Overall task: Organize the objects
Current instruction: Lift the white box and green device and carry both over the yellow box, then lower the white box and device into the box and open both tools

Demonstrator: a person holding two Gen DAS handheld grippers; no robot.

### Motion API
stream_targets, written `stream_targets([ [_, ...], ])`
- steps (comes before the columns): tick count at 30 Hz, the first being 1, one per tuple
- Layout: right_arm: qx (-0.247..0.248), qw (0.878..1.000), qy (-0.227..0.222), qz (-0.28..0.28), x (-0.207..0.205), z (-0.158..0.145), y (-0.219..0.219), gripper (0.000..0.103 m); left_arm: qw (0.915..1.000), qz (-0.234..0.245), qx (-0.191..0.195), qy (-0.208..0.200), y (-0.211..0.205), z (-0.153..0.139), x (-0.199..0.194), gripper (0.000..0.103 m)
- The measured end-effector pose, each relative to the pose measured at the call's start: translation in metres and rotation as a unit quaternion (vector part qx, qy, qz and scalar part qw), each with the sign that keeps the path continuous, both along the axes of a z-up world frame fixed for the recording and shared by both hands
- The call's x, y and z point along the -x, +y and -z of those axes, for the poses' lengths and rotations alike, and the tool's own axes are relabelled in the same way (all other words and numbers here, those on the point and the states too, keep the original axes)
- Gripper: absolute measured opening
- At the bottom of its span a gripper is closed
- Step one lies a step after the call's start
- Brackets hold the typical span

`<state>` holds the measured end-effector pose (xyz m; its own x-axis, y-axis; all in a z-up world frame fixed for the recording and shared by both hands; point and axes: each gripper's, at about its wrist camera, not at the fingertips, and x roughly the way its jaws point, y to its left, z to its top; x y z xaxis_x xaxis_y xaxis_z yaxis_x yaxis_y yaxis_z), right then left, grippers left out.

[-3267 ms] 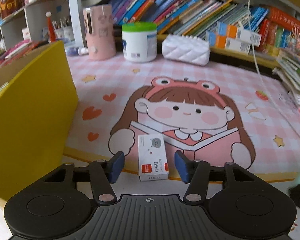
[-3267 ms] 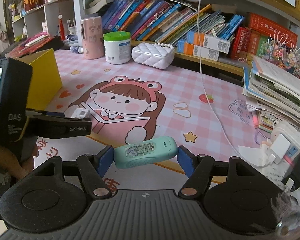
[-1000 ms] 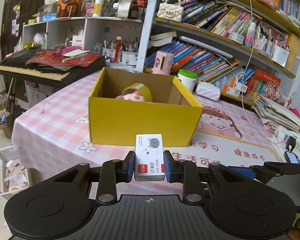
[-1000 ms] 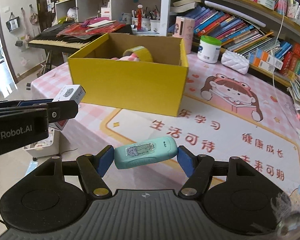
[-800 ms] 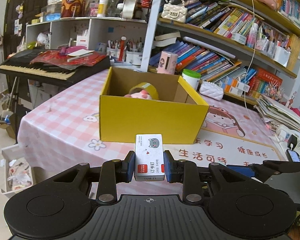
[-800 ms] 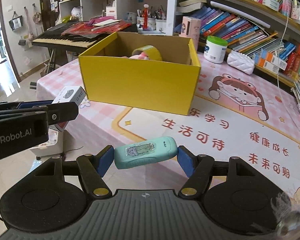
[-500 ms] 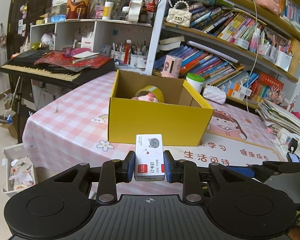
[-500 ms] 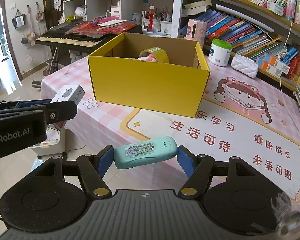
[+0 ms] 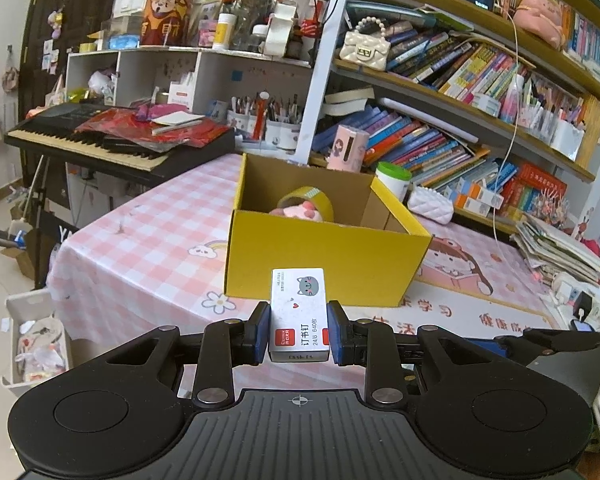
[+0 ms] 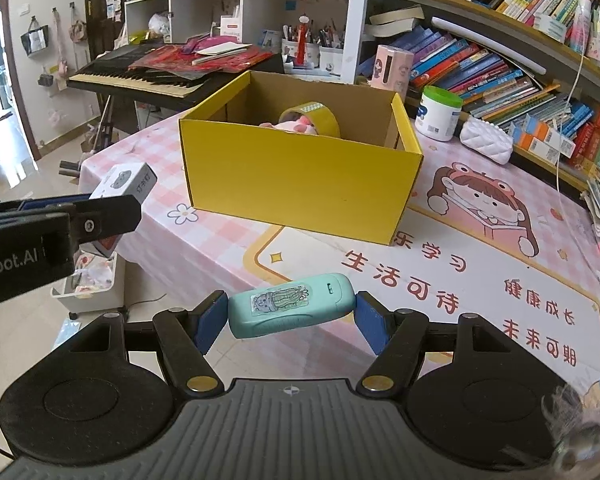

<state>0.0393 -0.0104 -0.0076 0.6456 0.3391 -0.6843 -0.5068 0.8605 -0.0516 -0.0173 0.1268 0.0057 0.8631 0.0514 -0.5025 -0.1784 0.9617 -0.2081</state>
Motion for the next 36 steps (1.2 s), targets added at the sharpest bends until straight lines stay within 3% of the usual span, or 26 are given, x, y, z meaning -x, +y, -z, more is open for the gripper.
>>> stream_targets([
  [6, -0.005, 1.000, -0.028, 0.005, -0.014, -0.011, 0.002, 0.067, 0.9997, 0.001, 0.005, -0.025, 0.003, -0.015, -0.016, 0.028],
  [15, -0.032, 0.996, -0.074, 0.023, -0.076, -0.039, 0.004, 0.067, 0.9985, -0.005, -0.009, -0.054, 0.005, -0.032, -0.067, 0.028],
  [23, -0.032, 0.996, -0.085, 0.008, -0.136, -0.043, 0.015, 0.067, 0.9986, -0.018, -0.017, -0.046, 0.009, -0.028, -0.117, 0.028],
  [36, 0.002, 0.997, -0.065, -0.041, -0.212, -0.020, 0.032, 0.067, 0.9989, -0.040, -0.023, -0.002, 0.008, -0.008, -0.178, 0.028],
])
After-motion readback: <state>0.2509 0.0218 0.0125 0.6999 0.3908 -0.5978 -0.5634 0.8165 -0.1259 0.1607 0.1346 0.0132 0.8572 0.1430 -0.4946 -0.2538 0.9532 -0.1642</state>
